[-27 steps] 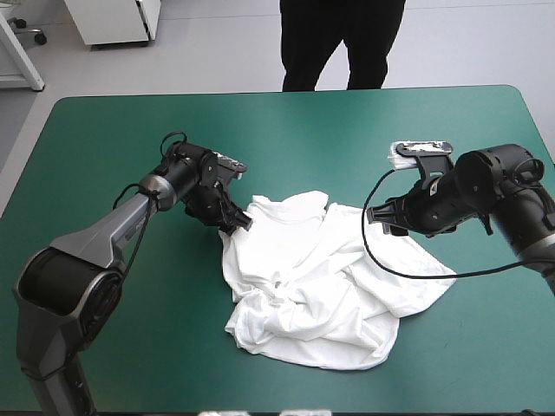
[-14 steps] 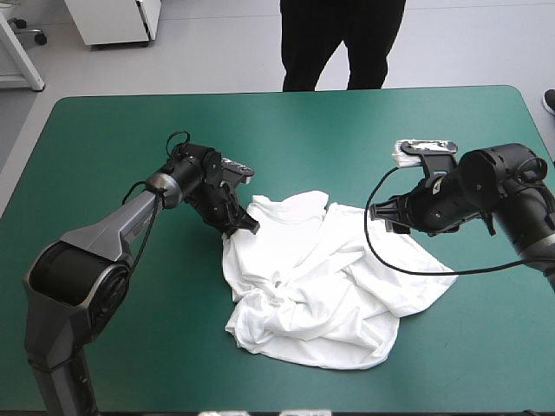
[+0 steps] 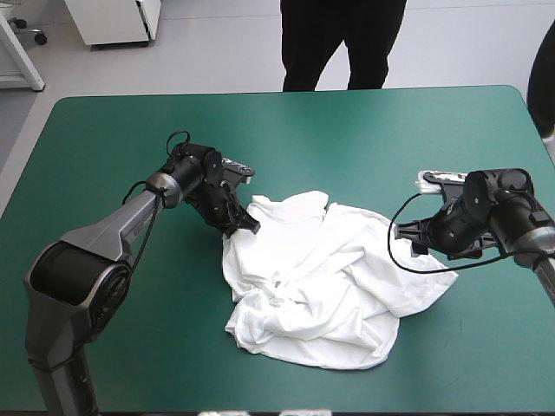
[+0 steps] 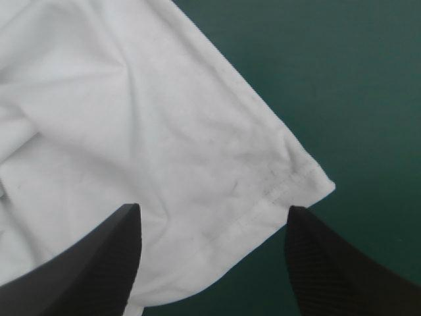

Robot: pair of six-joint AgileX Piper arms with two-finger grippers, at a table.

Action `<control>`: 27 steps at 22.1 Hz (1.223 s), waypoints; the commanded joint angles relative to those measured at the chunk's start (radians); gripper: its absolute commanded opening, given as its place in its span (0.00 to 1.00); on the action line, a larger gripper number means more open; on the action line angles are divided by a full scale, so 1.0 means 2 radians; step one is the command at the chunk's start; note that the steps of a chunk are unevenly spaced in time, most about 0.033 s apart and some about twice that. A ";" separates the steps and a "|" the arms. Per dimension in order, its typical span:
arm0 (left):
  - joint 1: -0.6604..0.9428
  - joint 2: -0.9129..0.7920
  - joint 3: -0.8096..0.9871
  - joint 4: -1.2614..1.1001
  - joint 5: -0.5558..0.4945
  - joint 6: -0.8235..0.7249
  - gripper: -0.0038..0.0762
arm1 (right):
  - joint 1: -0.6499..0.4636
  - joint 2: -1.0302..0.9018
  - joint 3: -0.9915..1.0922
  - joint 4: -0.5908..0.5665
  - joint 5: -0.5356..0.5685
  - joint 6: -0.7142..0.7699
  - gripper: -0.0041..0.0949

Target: Fold the cloth

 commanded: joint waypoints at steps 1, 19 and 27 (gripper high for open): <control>-0.001 -0.006 -0.001 -0.012 0.002 0.000 0.04 | -0.023 -0.004 0.009 -0.012 -0.028 0.005 0.65; -0.001 -0.006 -0.001 -0.012 0.000 -0.001 0.04 | -0.067 0.086 0.099 0.040 -0.082 -0.035 0.48; -0.001 -0.011 -0.001 -0.010 0.015 -0.001 0.04 | -0.066 0.065 0.119 0.107 -0.079 -0.075 0.02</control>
